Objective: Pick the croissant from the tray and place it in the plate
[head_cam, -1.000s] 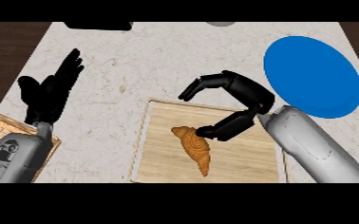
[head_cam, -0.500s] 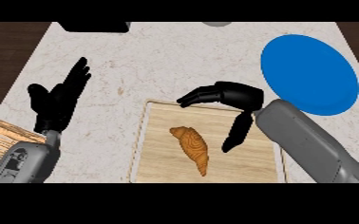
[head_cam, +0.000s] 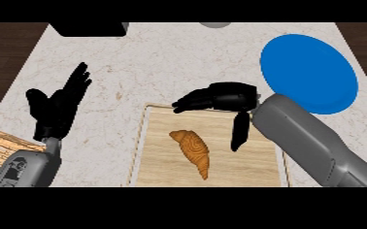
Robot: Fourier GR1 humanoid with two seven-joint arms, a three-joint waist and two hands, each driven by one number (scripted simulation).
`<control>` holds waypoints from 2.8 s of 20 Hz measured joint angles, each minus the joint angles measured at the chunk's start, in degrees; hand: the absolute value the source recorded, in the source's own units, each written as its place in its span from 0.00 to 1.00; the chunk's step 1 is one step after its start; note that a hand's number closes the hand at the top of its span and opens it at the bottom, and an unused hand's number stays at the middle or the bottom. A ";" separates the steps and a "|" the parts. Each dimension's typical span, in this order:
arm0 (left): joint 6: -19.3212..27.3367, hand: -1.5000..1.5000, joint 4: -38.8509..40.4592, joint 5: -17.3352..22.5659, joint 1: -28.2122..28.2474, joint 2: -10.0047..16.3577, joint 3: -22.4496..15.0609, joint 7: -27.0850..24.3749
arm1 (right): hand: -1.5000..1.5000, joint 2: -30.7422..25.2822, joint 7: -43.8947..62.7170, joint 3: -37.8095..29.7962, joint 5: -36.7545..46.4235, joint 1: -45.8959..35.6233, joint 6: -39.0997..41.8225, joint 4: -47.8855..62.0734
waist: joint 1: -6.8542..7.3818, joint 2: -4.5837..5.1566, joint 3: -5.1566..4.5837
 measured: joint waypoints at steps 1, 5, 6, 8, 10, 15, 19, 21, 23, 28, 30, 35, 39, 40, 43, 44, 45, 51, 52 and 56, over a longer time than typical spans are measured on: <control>-0.06 0.50 0.10 -0.13 0.29 -0.21 -0.15 -0.19 | 0.00 0.14 1.08 0.54 0.92 -0.61 0.66 -0.30 | -0.10 -0.03 0.05; 0.17 0.50 -1.01 -0.33 0.78 -0.23 0.35 0.58 | 0.00 0.35 3.76 2.11 5.18 -1.49 1.52 -1.63 | -0.31 -0.07 -0.11; 0.07 0.50 -1.32 -0.46 1.03 -0.33 0.20 0.64 | 0.00 1.18 5.15 2.78 6.54 -1.54 1.06 -2.15 | -0.35 -0.08 -0.15; -0.34 0.50 -1.02 -0.46 1.04 -0.45 0.52 0.18 | 0.00 1.49 5.92 3.26 9.11 -2.11 0.36 -1.81 | -0.36 -0.02 -0.08; -1.08 0.50 -0.70 -0.19 0.79 0.23 1.44 0.13 | 0.00 1.93 7.65 3.99 11.58 -2.10 -0.17 -2.59 | -0.48 -0.04 -0.08; -1.15 0.50 -1.32 -0.71 1.26 -0.56 1.50 0.29 | 0.00 2.70 10.70 5.65 17.10 -1.59 -0.05 -3.56 | -0.57 -0.02 -0.13; -1.95 0.50 -1.14 -0.73 0.97 -0.63 2.01 0.56 | 0.00 5.48 12.99 6.32 20.40 -2.22 1.10 -1.87 | -0.38 0.05 -0.08; -1.74 0.50 -1.35 -0.98 0.93 -0.76 2.20 1.34 | 0.00 6.57 14.49 6.79 21.82 -1.76 2.01 -2.35 | -0.44 0.01 -0.14; -1.64 0.50 -1.17 -1.45 1.08 -1.27 2.20 0.90 | 0.00 8.23 16.03 7.20 23.25 -0.94 2.35 -2.36 | -0.48 0.00 -0.09; -2.42 0.50 -0.85 -1.93 1.01 -1.87 2.69 0.51 | 0.00 11.20 16.99 7.05 27.23 -0.36 1.50 0.41 | -0.38 0.07 -0.01; -2.00 0.50 -1.32 -2.30 1.05 -2.18 2.74 1.60 | 0.00 11.99 17.56 7.01 28.59 0.33 1.43 0.37 | -0.41 0.05 -0.10; -2.78 0.50 -1.18 -2.75 0.80 -2.32 3.55 1.70 | 0.00 13.40 15.73 6.14 32.17 0.18 -0.41 3.70 | -0.29 0.10 -0.08; -3.16 0.50 -0.49 -3.22 0.85 -2.61 4.14 0.88 | 1.00 15.41 16.29 7.37 35.21 0.88 -0.14 4.83 | -0.34 0.01 0.04; -3.60 0.50 -0.26 -3.10 0.98 -2.81 4.16 0.41 | 1.00 15.47 15.82 7.74 35.77 0.73 0.43 4.95 | -0.38 -0.03 0.08; -3.40 0.50 -0.51 -3.69 1.19 -3.42 3.98 0.18 | 1.00 14.53 12.65 8.54 37.23 0.51 0.24 4.48 | -0.36 -0.26 0.06; -3.22 0.50 -1.17 -3.68 1.29 -3.67 3.86 1.00 | 1.00 14.49 12.13 8.74 37.84 0.63 -0.08 4.40 | -0.35 -0.33 -0.09; -3.57 0.50 -1.03 -3.40 1.14 -3.45 4.36 1.14 | 1.00 14.22 11.58 8.83 38.39 1.00 -0.49 4.02 | -0.40 -0.40 -0.15; -3.72 0.50 -1.12 -4.17 1.49 -4.23 4.69 0.96 | 1.00 15.75 11.79 6.34 39.29 2.47 -0.28 3.48 | -0.53 -0.52 -0.22; -3.72 0.50 -1.46 -4.15 1.71 -4.26 4.73 0.96 | 1.00 15.68 12.74 4.04 38.04 3.01 -0.55 4.18 | -0.54 -0.46 -0.21; -3.14 0.50 -2.51 -4.14 3.15 -3.59 5.64 1.33 | 1.00 15.78 22.99 -8.39 32.28 5.94 -3.63 7.91 | -2.09 -0.24 -0.10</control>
